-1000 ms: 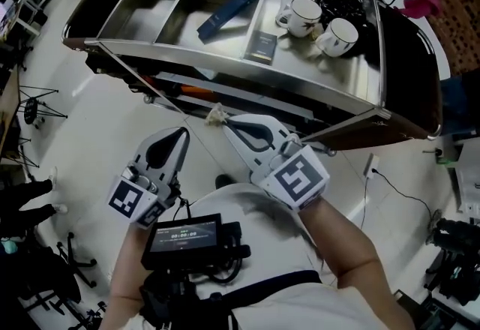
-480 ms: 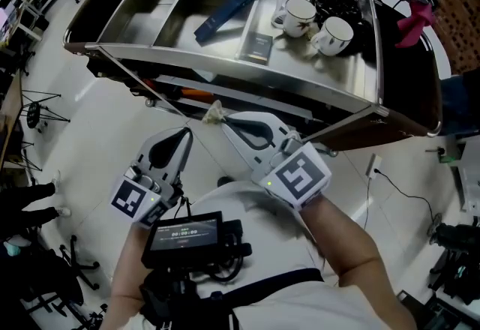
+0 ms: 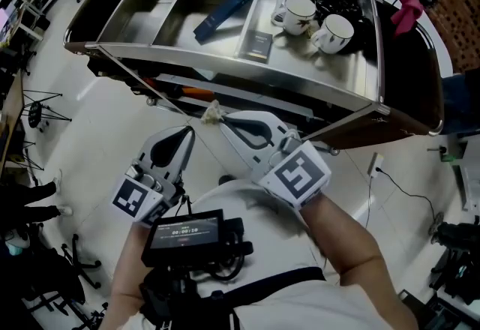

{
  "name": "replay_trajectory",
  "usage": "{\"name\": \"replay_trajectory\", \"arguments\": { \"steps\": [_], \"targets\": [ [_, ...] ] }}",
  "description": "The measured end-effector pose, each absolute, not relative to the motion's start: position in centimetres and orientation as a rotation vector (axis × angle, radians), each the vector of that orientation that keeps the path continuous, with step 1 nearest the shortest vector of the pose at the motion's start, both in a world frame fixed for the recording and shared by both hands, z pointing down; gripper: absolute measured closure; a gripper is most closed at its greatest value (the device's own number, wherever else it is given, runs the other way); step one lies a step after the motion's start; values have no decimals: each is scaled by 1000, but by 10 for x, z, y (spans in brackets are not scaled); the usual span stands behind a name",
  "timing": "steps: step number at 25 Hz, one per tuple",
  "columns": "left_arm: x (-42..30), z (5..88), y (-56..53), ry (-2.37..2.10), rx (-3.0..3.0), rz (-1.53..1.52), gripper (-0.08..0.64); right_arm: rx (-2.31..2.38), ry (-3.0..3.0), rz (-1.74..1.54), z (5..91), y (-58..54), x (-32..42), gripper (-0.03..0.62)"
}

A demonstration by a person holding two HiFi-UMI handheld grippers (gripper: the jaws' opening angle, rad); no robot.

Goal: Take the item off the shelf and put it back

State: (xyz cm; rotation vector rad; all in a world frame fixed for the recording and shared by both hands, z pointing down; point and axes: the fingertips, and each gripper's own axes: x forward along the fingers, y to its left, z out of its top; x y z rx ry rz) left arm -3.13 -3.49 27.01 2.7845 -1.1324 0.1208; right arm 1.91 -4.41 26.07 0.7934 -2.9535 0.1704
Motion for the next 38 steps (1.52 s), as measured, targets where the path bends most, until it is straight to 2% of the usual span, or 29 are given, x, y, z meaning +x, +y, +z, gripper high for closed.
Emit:
{"name": "replay_trajectory", "arguments": {
  "steps": [38],
  "targets": [
    [-26,270,-47,-1135,2798,100,552,802,-2967,182,264,-54,24,589]
  ]
}}
